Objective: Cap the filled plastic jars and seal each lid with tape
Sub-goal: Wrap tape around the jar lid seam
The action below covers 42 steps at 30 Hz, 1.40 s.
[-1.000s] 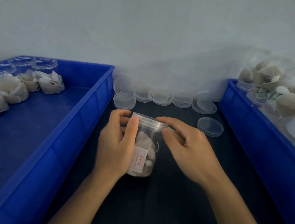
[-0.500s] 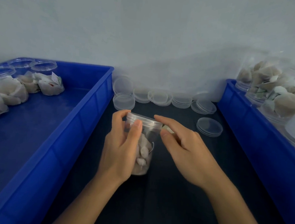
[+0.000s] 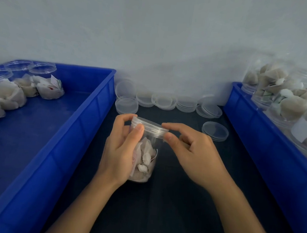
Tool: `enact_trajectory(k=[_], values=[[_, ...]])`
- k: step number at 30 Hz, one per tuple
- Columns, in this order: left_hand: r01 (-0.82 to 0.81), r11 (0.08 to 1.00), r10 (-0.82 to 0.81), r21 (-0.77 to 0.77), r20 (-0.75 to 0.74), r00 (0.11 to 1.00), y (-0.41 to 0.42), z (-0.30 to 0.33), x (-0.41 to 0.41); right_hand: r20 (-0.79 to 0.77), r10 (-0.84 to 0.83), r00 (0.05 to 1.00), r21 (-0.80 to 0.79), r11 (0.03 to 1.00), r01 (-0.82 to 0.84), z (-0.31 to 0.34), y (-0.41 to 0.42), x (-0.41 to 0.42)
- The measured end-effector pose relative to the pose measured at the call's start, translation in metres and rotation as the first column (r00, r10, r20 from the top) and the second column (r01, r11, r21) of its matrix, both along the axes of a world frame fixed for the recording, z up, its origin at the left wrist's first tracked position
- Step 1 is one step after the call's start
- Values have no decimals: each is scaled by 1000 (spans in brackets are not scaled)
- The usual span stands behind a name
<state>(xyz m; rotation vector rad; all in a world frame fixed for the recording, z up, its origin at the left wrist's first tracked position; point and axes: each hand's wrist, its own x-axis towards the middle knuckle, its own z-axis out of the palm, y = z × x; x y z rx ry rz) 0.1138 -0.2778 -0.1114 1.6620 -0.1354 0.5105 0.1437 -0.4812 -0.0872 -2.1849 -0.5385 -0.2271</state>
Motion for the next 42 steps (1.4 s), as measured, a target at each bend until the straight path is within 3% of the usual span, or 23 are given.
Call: enact_trajectory(k=[8, 11, 14, 16, 21, 33, 42], values=[[67, 996, -70, -64, -43, 997, 2, -1, 2, 36, -67, 997, -27, 997, 68, 2, 7, -6], [-65, 996, 70, 68, -59, 996, -1, 3, -1, 36, -88, 995, -34, 995, 89, 3, 9, -8], [-308, 920, 302, 241, 64, 951, -3, 8, -7, 52, -127, 991, -63, 990, 130, 4, 11, -11], [-322, 902, 312, 287, 81, 947, -8, 9, -13, 73, -149, 986, -82, 985, 155, 5, 14, -14], [-253, 892, 288, 375, -39, 957, -22, 7, -17, 95, -113, 989, -116, 985, 124, 7, 17, -16], [-242, 949, 256, 201, -48, 965, -12, 5, -9, 21, -86, 996, -189, 978, 88, 0, 6, -5], [-226, 962, 237, 152, -59, 970, -9, 2, -8, 98, -104, 990, -158, 980, 118, -4, 14, -6]])
